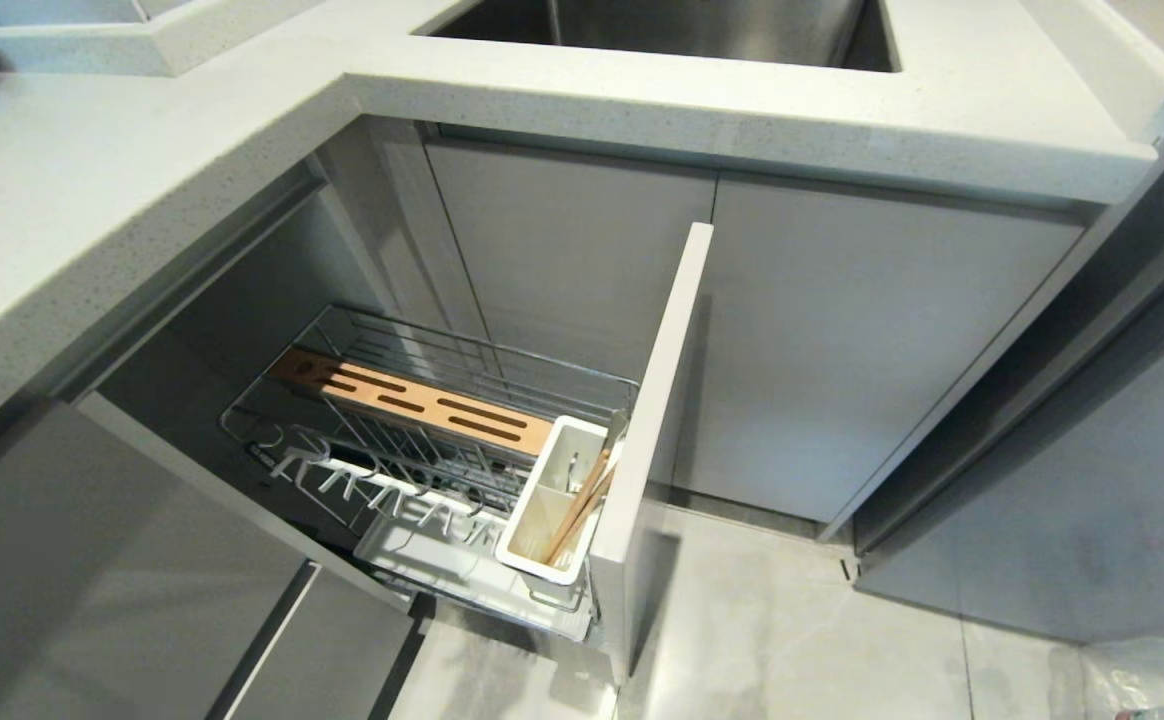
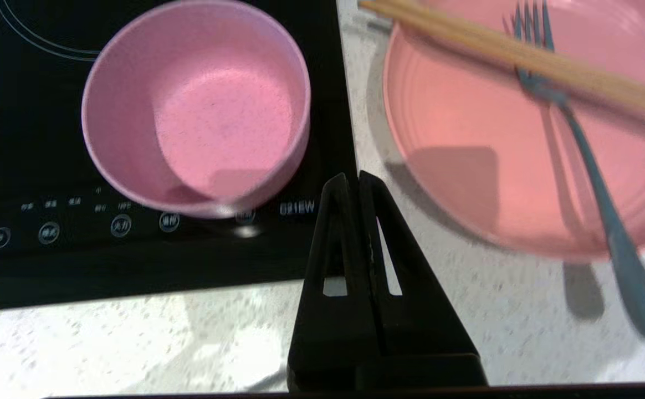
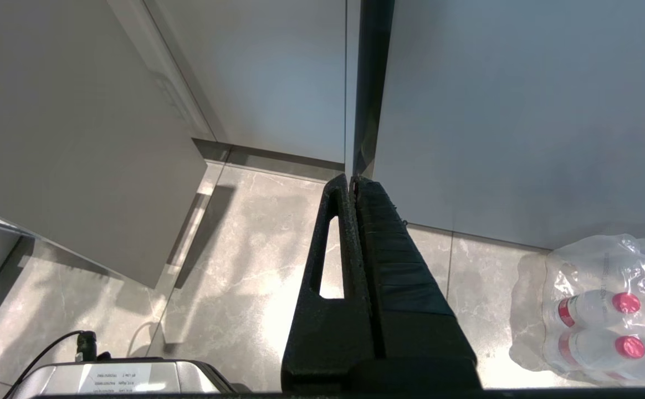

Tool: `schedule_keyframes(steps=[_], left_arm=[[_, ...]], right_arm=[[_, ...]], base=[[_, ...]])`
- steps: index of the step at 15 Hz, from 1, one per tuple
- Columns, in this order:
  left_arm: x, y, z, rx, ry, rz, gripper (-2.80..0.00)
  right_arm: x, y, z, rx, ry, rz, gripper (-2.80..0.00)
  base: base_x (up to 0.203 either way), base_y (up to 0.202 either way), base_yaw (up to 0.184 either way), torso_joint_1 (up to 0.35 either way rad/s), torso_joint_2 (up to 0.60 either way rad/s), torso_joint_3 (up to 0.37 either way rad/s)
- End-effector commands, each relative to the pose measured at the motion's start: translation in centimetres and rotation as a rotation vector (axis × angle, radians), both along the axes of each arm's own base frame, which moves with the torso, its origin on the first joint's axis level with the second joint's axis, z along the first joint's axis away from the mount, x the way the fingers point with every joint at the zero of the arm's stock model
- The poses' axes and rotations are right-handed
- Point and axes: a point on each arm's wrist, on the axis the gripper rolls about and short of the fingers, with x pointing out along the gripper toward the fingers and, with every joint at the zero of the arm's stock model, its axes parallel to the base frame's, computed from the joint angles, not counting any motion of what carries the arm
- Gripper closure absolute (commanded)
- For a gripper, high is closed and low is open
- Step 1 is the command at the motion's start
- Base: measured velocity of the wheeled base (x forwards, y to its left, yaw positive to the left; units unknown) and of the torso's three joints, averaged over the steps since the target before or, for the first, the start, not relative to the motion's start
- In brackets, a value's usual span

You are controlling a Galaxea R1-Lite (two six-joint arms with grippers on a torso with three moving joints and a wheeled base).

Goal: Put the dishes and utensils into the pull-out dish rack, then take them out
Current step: Pick up the bowl and place it in the cupboard

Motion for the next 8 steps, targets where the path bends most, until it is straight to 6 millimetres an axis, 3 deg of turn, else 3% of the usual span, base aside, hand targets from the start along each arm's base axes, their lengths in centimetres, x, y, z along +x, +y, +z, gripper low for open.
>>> schedule_keyframes(steps=[1,8], left_arm=[[0.4,1.2,-0.1,-0.017,-0.012,0.036,0.00],[2.3,5.0,-0.6,-0.066,-0.056,-0.005,0.00]], right_arm=[[0.0,0.0,0.0,0.001,0.001,0.000,0.00],[0.0,0.0,0.0,0.001,0.001,0.000,0.00]], base=[[0.000,0.000,0.000,0.000,0.00,0.000],[0.000,0.000,0.000,0.000,0.00,0.000]])
